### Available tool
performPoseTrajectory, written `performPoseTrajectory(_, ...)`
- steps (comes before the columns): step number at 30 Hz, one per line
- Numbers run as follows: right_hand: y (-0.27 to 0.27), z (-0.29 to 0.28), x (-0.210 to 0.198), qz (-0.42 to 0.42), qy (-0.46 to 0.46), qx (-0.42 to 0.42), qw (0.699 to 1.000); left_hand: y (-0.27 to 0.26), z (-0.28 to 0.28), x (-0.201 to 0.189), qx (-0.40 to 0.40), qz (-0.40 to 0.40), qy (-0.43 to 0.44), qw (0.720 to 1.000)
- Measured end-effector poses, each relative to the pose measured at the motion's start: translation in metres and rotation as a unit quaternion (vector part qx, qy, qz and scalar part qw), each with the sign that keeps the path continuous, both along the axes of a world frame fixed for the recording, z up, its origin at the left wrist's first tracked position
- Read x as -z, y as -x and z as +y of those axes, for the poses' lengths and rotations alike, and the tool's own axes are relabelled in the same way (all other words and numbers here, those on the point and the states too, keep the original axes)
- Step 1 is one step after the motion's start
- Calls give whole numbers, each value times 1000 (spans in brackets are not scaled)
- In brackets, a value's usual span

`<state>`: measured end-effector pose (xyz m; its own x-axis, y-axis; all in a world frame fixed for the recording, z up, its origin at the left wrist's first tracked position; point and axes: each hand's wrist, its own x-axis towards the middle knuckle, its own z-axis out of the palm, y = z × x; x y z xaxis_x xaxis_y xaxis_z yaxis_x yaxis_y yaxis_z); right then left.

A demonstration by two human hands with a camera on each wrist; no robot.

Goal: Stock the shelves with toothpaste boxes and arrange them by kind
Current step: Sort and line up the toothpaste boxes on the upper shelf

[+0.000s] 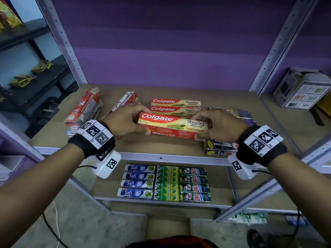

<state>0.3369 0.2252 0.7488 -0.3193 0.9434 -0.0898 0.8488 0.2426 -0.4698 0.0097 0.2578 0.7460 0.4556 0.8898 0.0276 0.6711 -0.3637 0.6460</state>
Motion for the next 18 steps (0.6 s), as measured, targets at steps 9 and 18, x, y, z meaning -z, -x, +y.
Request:
performPoseTrajectory(9,1,-16,35,-88,17,-16,996,1,-15,40,14,53,55,997)
performPoseTrajectory(18,-2,-14,37,-94,18,-25,995,-2,-20,54,26,12,58,998)
